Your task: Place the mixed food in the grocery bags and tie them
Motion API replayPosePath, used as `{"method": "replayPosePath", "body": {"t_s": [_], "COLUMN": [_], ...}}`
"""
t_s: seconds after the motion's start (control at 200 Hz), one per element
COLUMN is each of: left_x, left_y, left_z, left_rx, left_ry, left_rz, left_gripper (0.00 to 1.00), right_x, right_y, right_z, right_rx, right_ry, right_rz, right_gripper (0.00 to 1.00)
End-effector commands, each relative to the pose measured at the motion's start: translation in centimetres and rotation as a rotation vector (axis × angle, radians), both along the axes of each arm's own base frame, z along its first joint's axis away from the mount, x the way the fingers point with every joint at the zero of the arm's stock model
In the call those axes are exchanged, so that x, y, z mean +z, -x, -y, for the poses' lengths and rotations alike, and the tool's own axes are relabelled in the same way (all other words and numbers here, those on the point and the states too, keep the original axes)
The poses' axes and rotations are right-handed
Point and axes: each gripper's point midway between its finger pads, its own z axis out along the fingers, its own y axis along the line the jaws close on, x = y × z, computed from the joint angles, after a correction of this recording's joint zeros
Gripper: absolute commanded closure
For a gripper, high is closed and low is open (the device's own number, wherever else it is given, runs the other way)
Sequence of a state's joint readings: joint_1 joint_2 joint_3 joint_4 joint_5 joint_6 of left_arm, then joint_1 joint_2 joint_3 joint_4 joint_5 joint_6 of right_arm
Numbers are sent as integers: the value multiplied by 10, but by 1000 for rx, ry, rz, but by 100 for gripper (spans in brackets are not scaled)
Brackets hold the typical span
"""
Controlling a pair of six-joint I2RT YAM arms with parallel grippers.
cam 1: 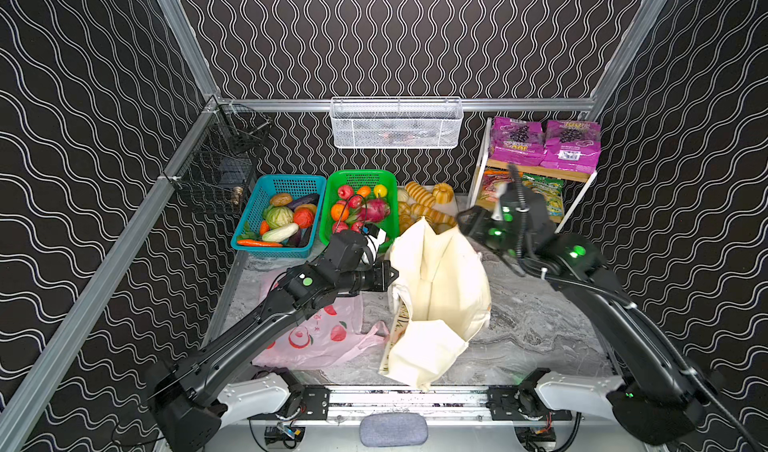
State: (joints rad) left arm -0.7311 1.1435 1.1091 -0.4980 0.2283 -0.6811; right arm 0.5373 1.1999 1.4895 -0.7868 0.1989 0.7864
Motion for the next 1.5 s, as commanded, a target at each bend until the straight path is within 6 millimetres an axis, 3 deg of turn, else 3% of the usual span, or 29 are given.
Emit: {"method": "replayPosePath", "body": {"t_s": [0.0, 0.085, 0.23, 0.34, 0.42, 0.46, 0.515, 0.576, 0.651, 0.706, 0.816, 0.921, 1.096, 1.201, 1.341, 1.456, 1.496], "left_x": [10, 9, 8, 7, 8, 8, 10, 12, 12, 11, 6, 4, -5, -11, 5, 13, 13], "left_y": [-13, -15, -16, -18, -19, -20, -21, -24, -26, -27, -23, -15, -6, 1, 9, 15, 16], "left_z": [-4, -4, -4, -3, -1, 0, 0, -7, -19, -30, -55, -63, -34, -29, -24, -27, -28], "left_rx": [53, 53, 50, 58, 58, 58, 64, 92, 130, 157, 219, 214, 92, 74, 15, -5, -4], "left_ry": [5, -9, -11, 2, 14, 19, 19, -2, -39, -76, -179, -203, -117, -104, -87, -99, -105], "left_rz": [54, 51, 48, 44, 40, 38, 42, 51, 69, 72, 69, 56, -12, -51, -46, -61, -65], "left_gripper": [100, 100, 100, 100, 100, 100, 100, 100, 100, 100, 100, 100, 100, 100, 100, 100, 89], "right_x": [-33, -52, -82, -111, -121, -127, -135, -135, -124, -103, -72, -72, -77, -77, -79, -83, -85], "right_y": [17, 31, 56, 65, 67, 66, 62, 53, 36, 20, -5, -19, -23, -20, -11, -5, -5], "right_z": [41, 41, 7, 9, -5, -9, -8, 9, 32, 47, 63, 50, 15, -4, -25, -32, -31], "right_rx": [-27, 43, 249, 255, 328, 347, 341, 263, 165, 99, 50, 158, 368, 468, 580, 630, 630], "right_ry": [60, 71, -21, 0, -43, -51, -25, 68, 199, 284, 427, 480, 431, 372, 289, 273, 275], "right_rz": [-110, -176, -279, -366, -377, -387, -414, -428, -394, -332, -257, -295, -299, -260, -249, -265, -268], "right_gripper": [29, 24, 23, 27, 32, 40, 69, 100, 100, 100, 100, 100, 100, 99, 99, 99, 99]}}
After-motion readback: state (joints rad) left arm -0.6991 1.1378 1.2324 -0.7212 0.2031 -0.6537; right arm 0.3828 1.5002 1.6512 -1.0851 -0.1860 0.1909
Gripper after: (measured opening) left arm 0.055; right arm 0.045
